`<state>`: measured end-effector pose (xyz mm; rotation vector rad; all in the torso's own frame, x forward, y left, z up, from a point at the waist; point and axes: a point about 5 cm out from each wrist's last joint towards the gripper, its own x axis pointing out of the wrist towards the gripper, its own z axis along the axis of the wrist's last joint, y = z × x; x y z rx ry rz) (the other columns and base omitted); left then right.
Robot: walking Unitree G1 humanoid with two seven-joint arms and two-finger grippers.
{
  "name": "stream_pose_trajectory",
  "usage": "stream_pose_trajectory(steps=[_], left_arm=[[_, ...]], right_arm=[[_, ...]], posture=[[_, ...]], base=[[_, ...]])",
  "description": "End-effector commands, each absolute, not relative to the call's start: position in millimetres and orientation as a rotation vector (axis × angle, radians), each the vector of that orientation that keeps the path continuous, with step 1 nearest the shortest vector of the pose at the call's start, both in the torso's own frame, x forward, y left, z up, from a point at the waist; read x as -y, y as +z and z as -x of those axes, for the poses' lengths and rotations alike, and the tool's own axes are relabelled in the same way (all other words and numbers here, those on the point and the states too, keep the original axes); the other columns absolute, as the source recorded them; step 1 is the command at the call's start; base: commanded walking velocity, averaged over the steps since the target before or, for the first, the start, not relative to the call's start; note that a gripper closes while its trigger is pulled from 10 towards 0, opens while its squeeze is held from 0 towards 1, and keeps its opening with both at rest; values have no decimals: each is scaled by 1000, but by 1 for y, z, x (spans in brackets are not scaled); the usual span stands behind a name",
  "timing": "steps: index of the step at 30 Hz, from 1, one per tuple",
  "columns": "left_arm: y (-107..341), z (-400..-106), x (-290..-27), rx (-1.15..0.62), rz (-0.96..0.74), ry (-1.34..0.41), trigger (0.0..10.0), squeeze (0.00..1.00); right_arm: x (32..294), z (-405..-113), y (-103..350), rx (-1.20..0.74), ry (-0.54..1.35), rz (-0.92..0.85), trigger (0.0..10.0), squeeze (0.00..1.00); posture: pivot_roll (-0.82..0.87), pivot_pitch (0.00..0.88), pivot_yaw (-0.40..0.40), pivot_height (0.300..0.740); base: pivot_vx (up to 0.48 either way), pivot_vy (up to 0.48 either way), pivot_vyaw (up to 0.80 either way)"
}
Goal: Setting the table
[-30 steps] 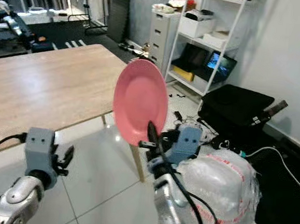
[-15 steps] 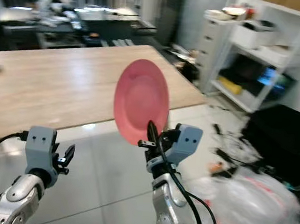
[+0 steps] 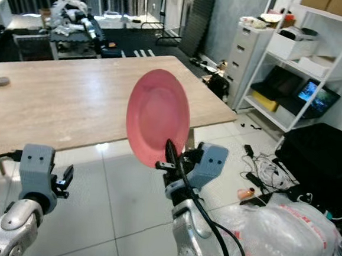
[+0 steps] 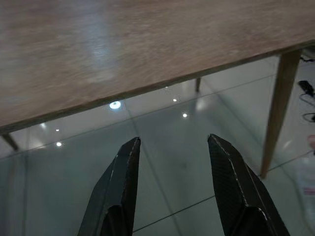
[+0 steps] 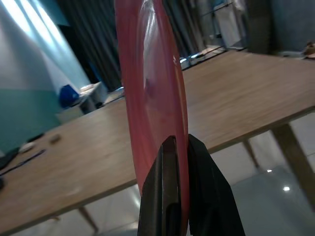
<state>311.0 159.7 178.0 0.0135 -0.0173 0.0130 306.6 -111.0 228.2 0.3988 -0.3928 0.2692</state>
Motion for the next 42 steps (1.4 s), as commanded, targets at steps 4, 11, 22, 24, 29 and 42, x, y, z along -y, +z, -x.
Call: stream_pose_trajectory(steps=[4,11,22,24,29,42], left_arm=[[173,-311,-167,-3,-27,41,10000,0],[172,-311,-168,-4,-30,47,10000,0],[172,-311,-168,-4,-32,48,10000,0],[172,-311,-168,-4,-32,48,10000,0],[172,-312,-168,-6,-32,46,10000,0],[171,-312,-167,-9,-30,37,10000,0]], right_arm=[[104,-305,231,398,296,-414,10000,78],[106,-305,232,407,287,-415,10000,412],[106,-306,230,395,274,-438,10000,0],[107,-306,230,392,270,-444,10000,0],[115,-311,227,371,214,-431,10000,0],[144,-320,220,338,68,-442,10000,0]], posture=[[27,156,84,740],[29,157,85,740],[33,156,88,740],[33,156,89,740],[33,156,88,740],[30,150,87,740]], base=[[480,0,0],[480,0,733],[480,0,644],[480,0,0],[480,0,0],[480,0,-554]])
